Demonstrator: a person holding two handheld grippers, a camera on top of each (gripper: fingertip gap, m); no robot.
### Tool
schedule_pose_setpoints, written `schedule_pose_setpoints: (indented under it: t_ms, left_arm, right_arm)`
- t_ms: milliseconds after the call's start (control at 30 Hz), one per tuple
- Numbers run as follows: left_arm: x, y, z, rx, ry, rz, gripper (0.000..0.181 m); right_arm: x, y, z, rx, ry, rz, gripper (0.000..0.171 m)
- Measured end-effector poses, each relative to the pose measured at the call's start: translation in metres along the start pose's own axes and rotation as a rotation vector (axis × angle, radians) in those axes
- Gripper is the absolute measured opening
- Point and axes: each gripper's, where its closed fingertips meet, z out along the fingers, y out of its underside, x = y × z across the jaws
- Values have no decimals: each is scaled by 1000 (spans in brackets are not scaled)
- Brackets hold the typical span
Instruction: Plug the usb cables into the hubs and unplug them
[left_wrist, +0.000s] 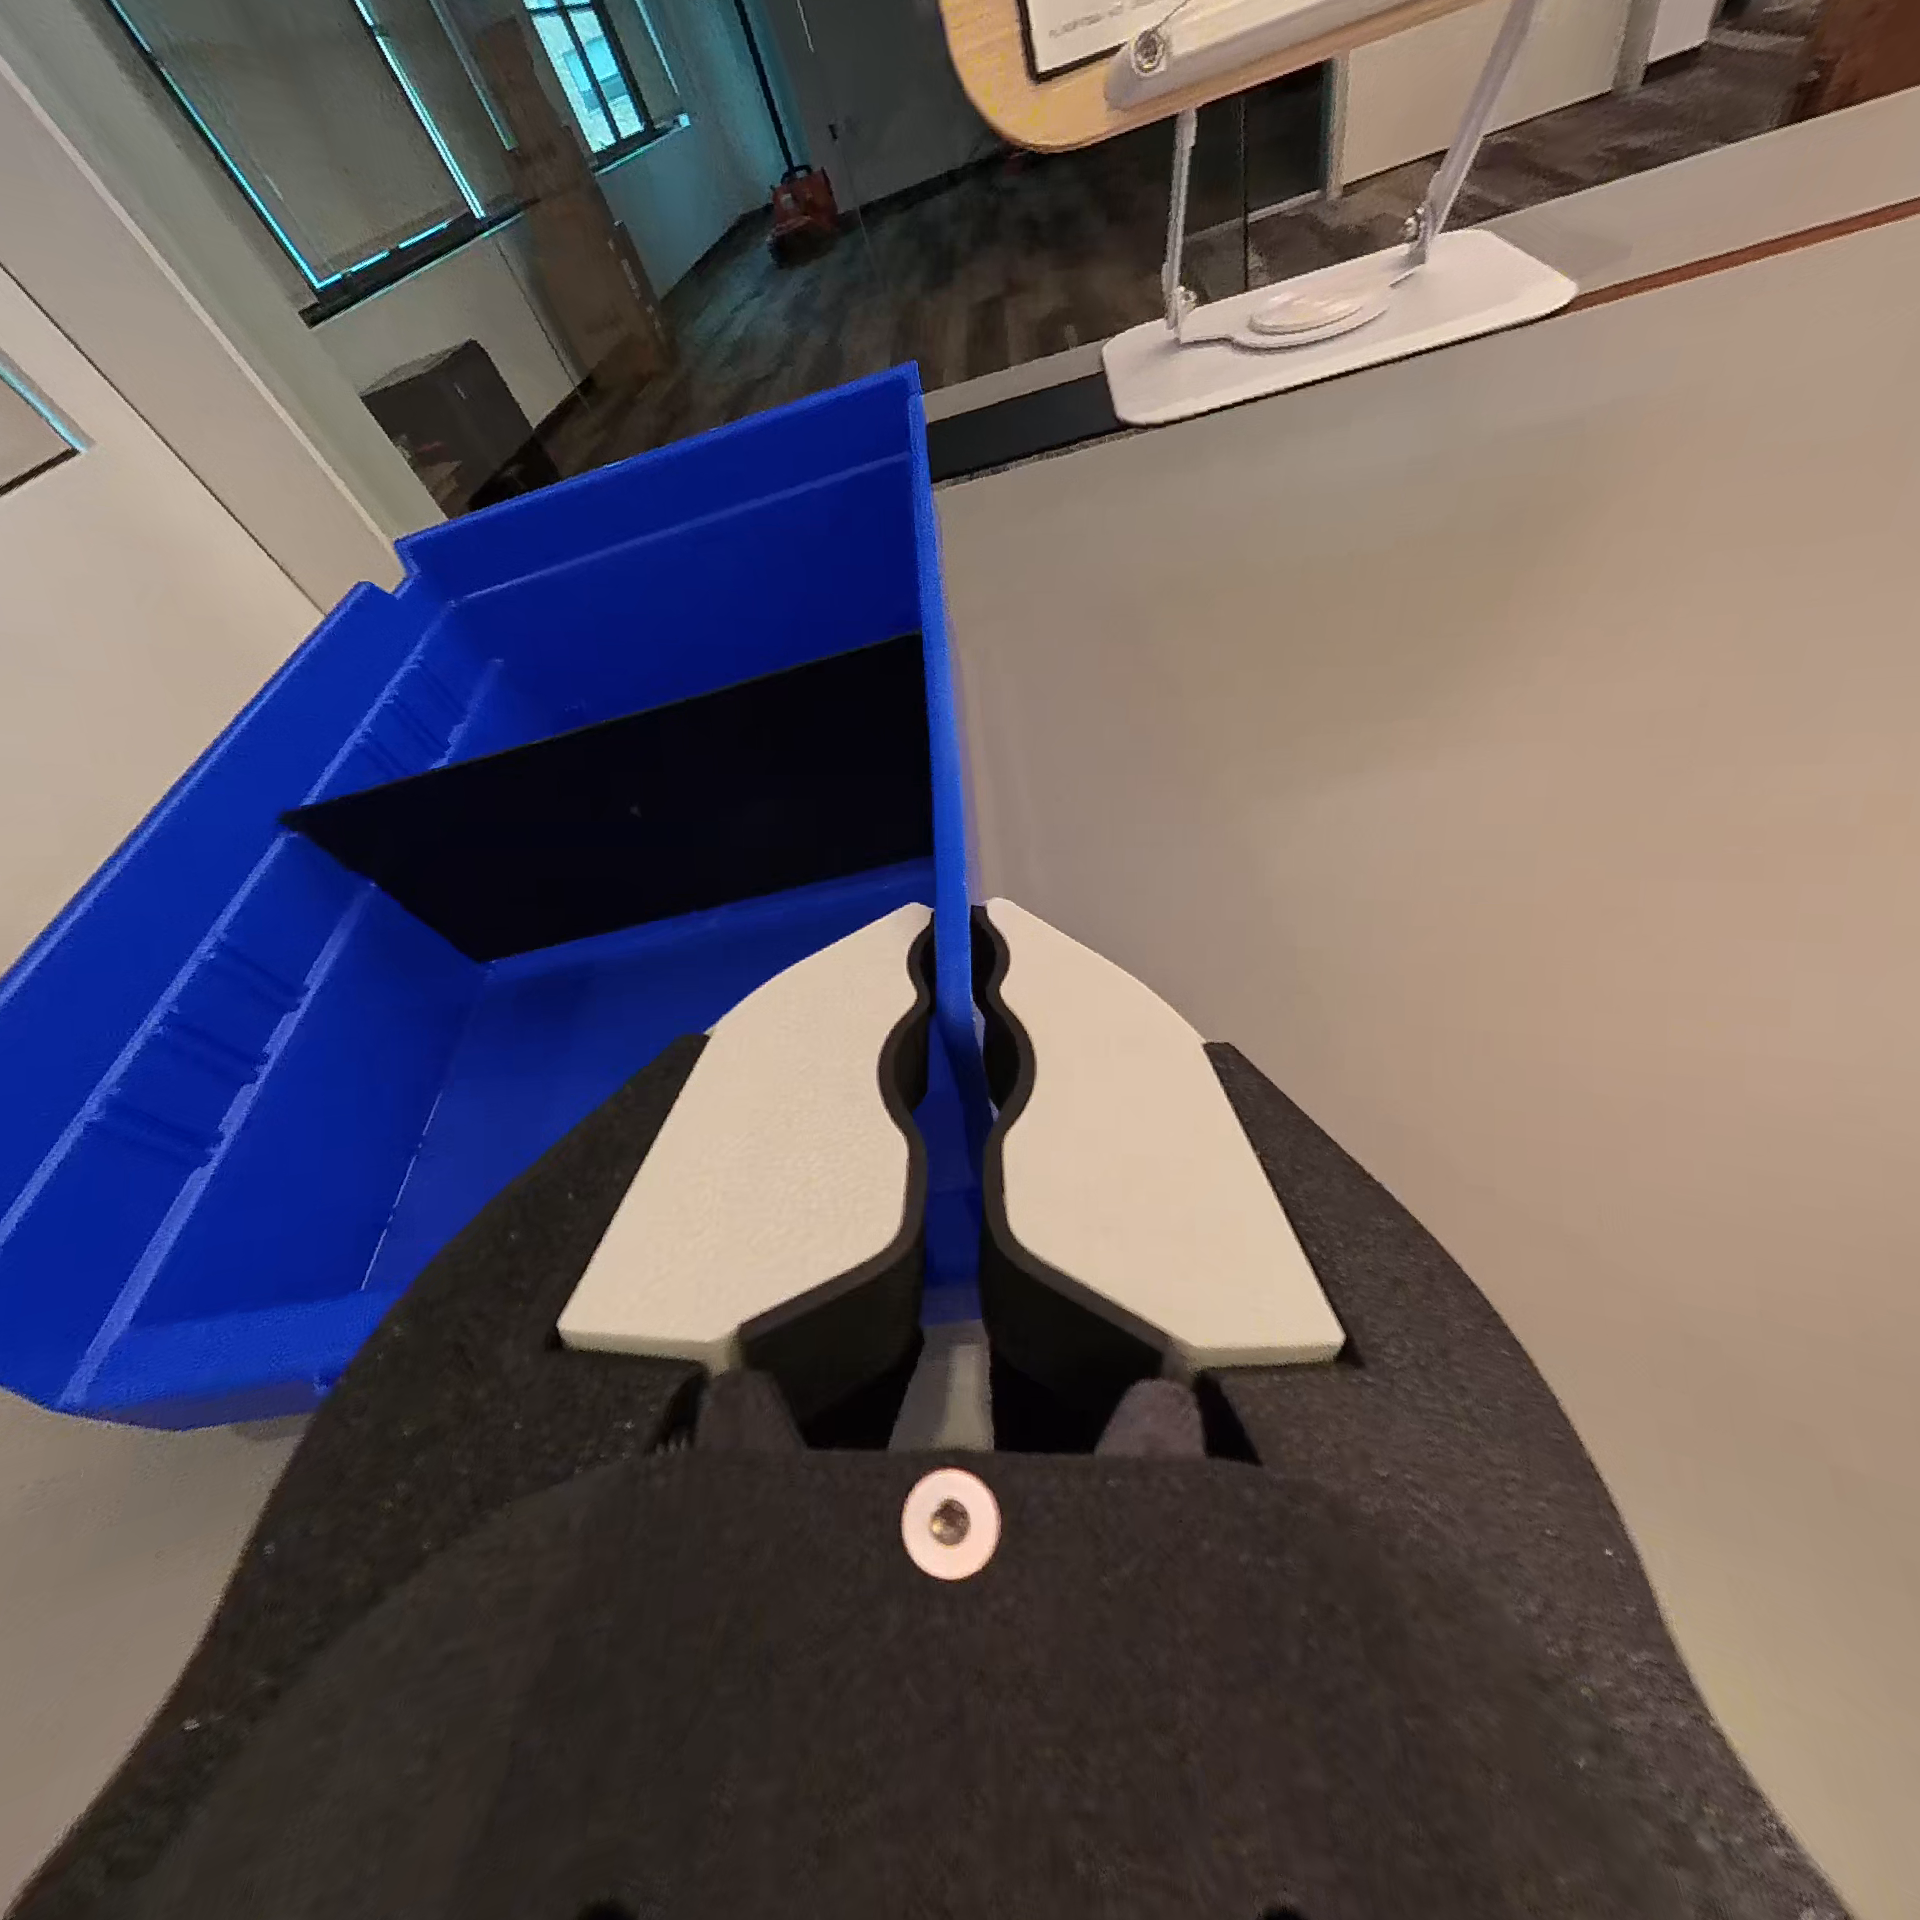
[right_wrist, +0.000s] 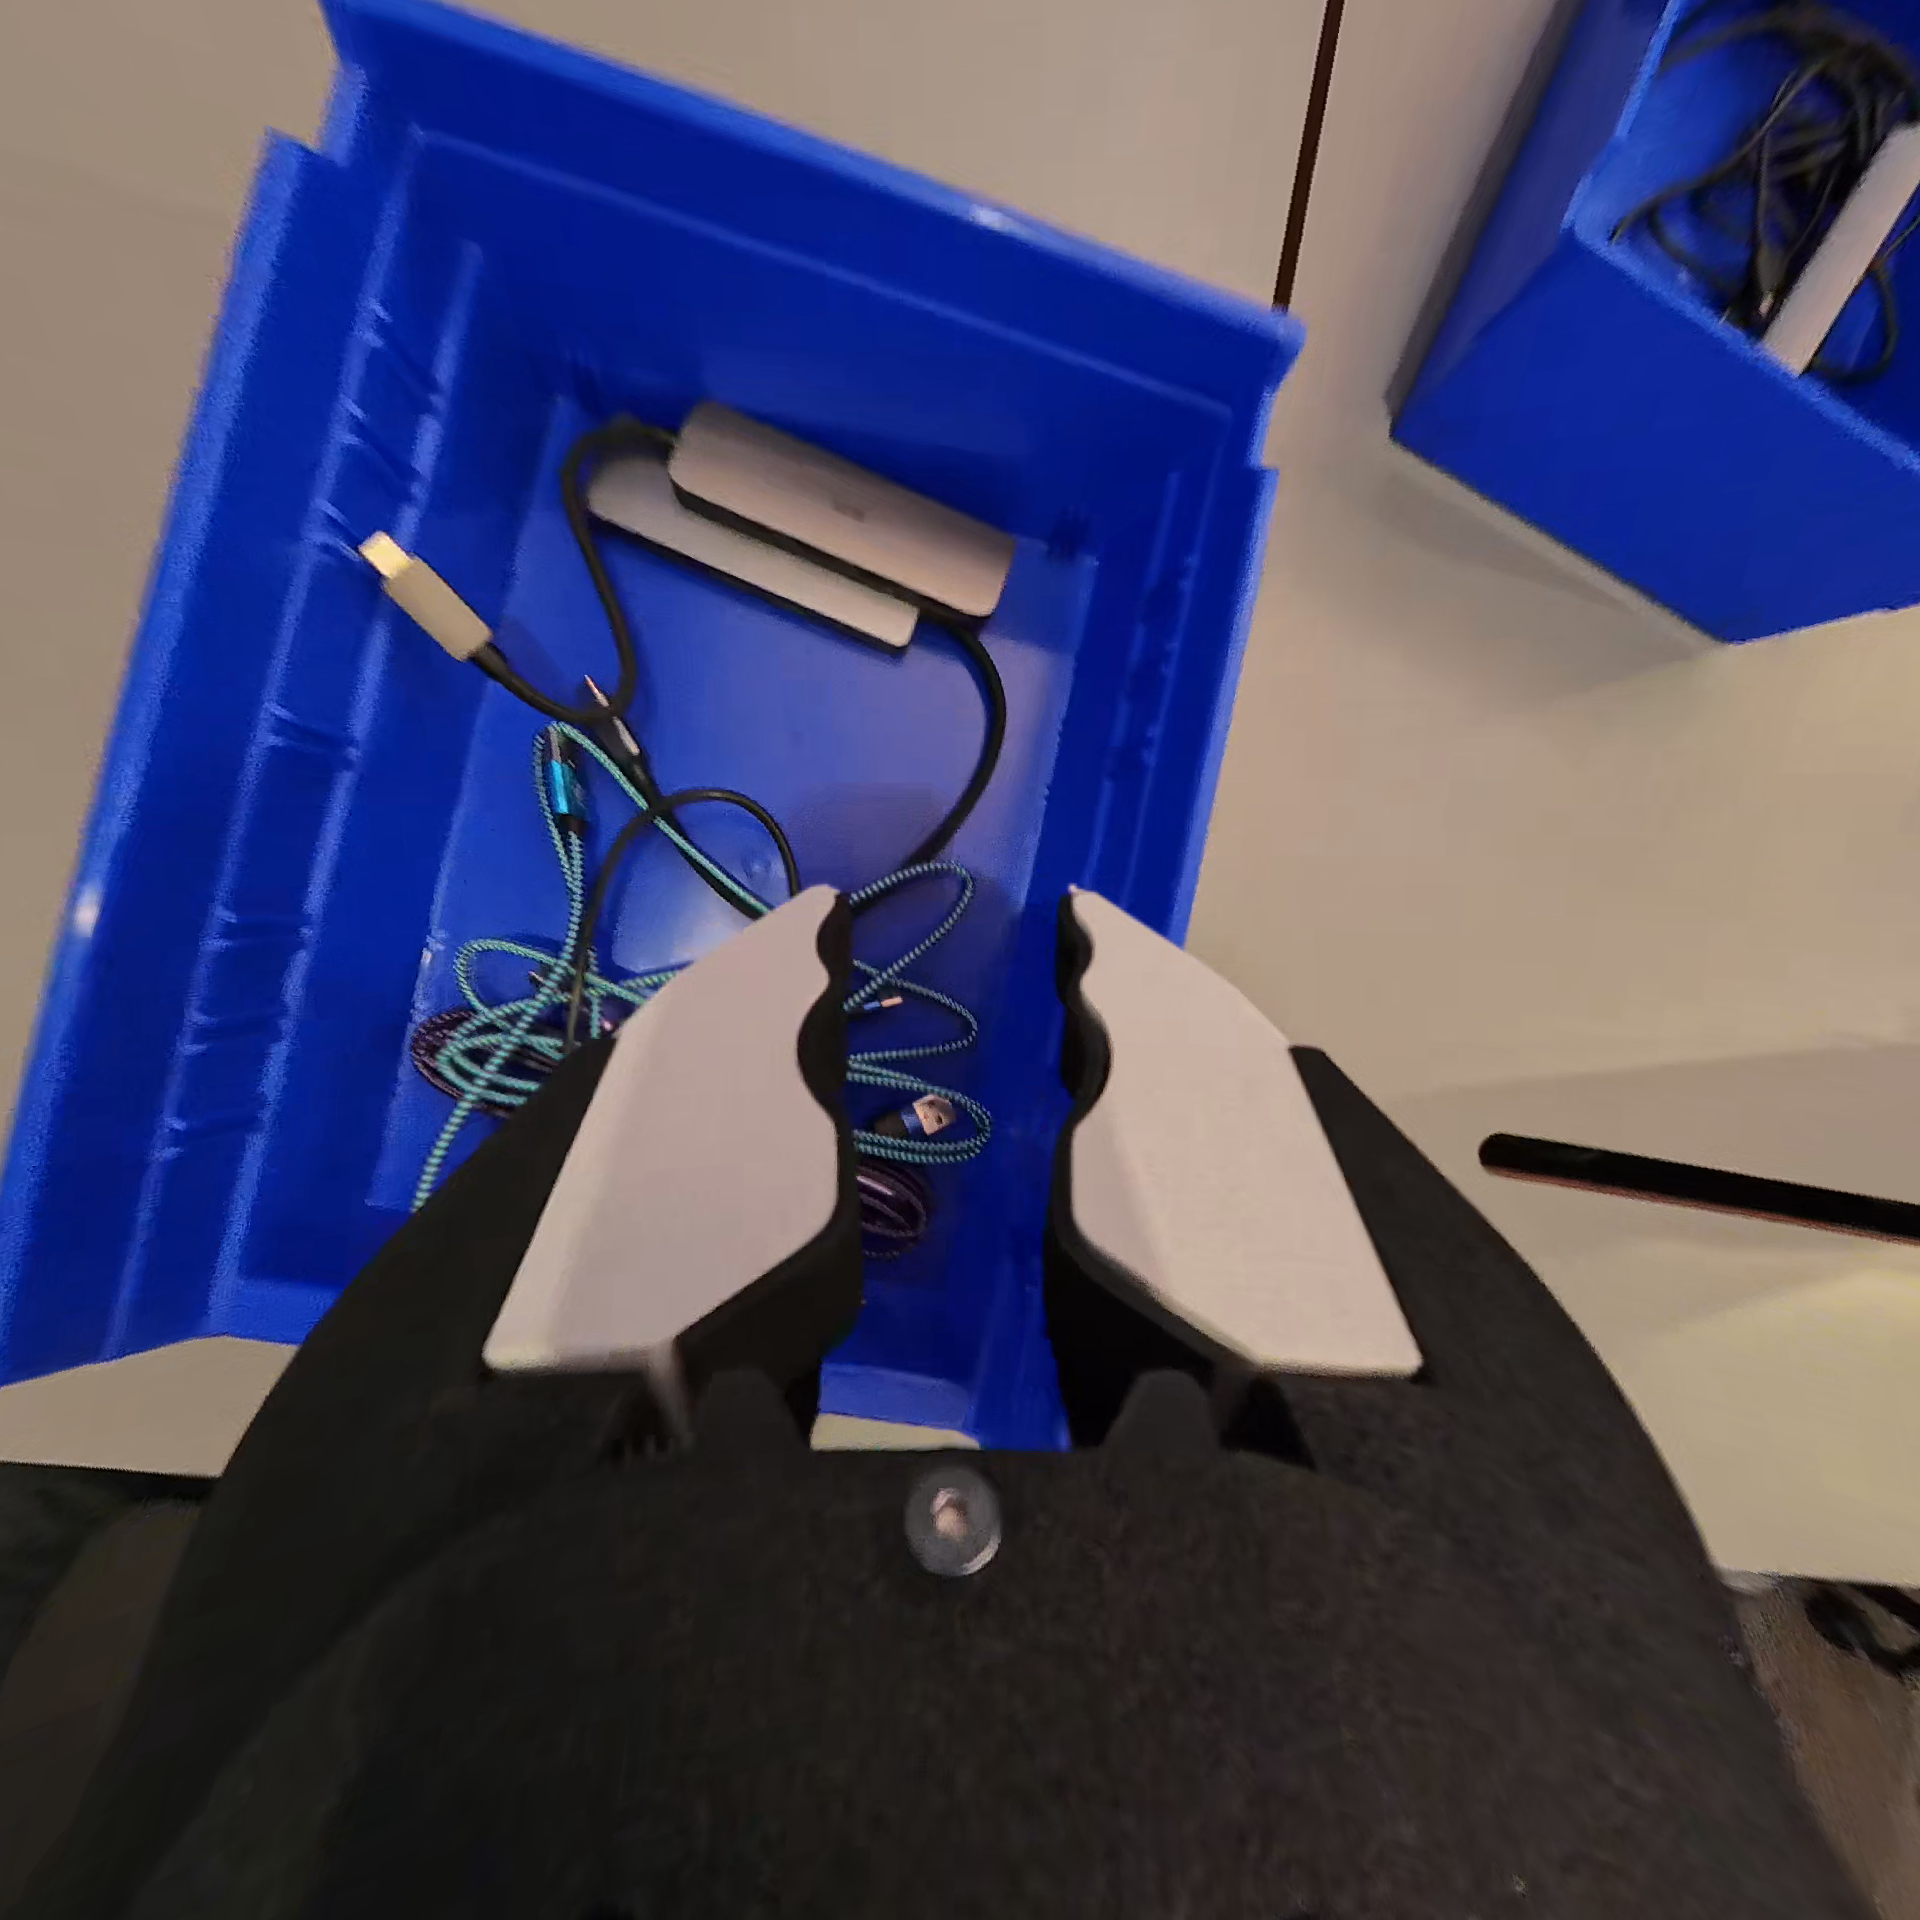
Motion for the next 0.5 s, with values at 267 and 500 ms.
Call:
schedule_pose_setpoints:
  t_ms: [267, 500]
  left_arm:
    - [28, -8, 0, -2, 34, 55, 6]
    - [50, -14, 0, 0, 48, 102, 8]
  right_arm:
    - [42, 21, 36, -137, 124, -54, 44]
    - [48, 40, 63, -253, 65, -22, 44]
